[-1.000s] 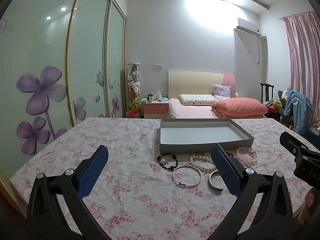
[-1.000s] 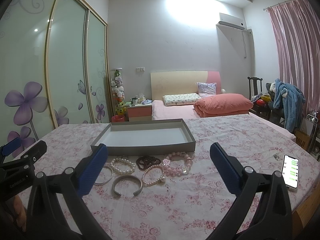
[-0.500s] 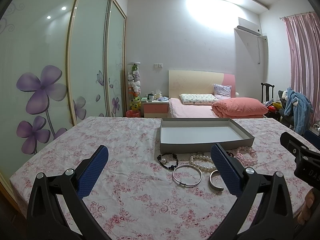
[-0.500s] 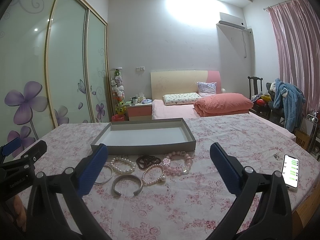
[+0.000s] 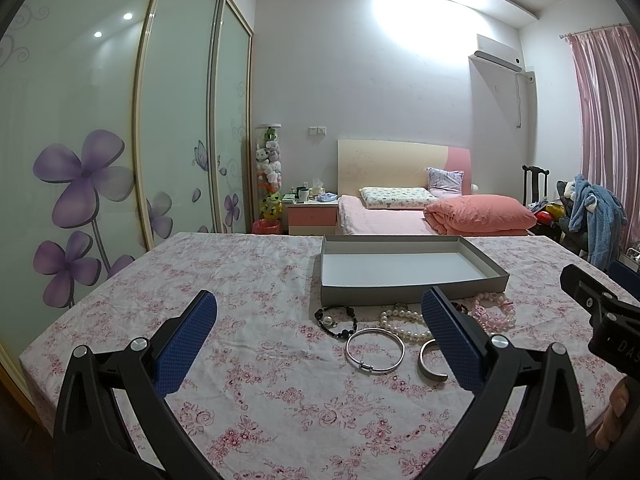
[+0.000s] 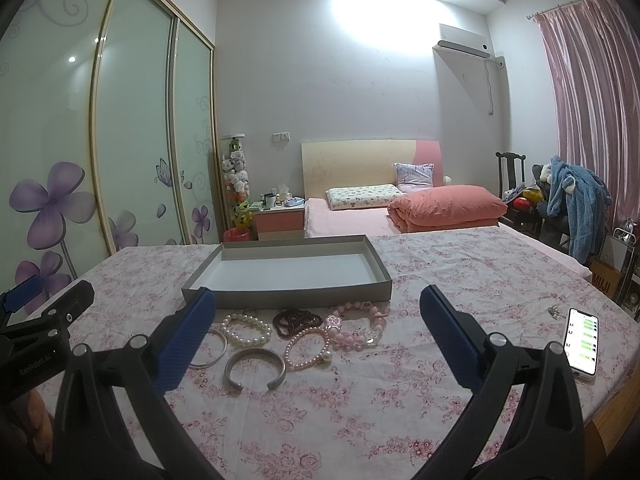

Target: Organize jewelry

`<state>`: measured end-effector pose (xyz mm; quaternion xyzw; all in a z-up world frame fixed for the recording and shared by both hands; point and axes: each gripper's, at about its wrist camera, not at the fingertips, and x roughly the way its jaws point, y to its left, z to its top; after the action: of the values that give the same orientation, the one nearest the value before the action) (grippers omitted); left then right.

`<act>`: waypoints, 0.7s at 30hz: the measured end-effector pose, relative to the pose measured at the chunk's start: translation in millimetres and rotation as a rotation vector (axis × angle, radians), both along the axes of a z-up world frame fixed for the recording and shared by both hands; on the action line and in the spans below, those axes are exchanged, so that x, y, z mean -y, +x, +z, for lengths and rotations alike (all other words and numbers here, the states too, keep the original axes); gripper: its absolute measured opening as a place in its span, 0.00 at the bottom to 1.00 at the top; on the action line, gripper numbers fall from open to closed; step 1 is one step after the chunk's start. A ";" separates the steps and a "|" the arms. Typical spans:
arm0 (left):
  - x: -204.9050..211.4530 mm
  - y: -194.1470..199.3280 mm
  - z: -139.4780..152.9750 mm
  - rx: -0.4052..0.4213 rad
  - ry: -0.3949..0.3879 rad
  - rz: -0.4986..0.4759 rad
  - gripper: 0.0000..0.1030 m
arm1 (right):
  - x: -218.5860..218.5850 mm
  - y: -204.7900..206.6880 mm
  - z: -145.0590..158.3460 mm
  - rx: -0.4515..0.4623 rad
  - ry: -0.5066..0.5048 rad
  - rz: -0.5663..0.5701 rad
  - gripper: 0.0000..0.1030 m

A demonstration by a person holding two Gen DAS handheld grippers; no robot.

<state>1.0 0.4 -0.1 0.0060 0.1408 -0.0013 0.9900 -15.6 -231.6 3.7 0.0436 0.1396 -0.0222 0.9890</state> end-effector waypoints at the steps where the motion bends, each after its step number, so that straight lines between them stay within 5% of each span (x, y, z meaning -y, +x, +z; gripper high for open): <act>1: 0.0 0.0 0.0 0.000 0.000 0.000 0.98 | -0.1 0.2 0.1 0.000 0.000 0.000 0.96; 21: 0.0 0.2 0.0 -0.003 -0.001 0.000 0.98 | 2.8 -0.6 -4.5 -0.004 0.003 -0.001 0.96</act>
<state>1.2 0.5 -0.1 0.0056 0.1425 -0.0017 0.9898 -16.2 -234.4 -0.8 0.0451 0.1417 -0.0226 0.9886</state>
